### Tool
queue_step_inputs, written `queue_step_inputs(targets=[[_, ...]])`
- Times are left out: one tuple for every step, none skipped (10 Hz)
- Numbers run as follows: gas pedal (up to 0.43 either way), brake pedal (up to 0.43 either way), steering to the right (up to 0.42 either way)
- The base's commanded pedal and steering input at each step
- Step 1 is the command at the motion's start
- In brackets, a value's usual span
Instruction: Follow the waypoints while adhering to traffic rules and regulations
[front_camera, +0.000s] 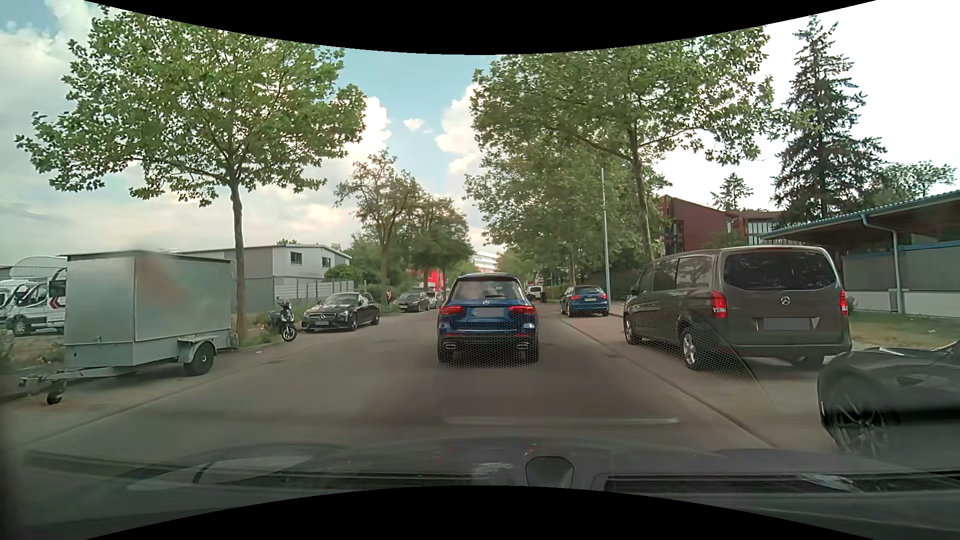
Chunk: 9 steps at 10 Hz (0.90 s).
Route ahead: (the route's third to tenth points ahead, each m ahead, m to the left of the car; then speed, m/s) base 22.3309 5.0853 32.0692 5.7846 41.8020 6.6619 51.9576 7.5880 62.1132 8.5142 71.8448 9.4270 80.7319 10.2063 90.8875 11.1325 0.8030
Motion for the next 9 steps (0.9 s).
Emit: queue_step_inputs(targets=[[0.020,0.000,0.009],[0.020,0.000,0.009],[0.020,0.000,0.009],[0.020,0.000,0.010],[0.020,0.000,0.010],[0.020,0.000,0.009],[0.020,0.000,0.010],[0.020,0.000,0.009],[0.020,0.000,0.009]])
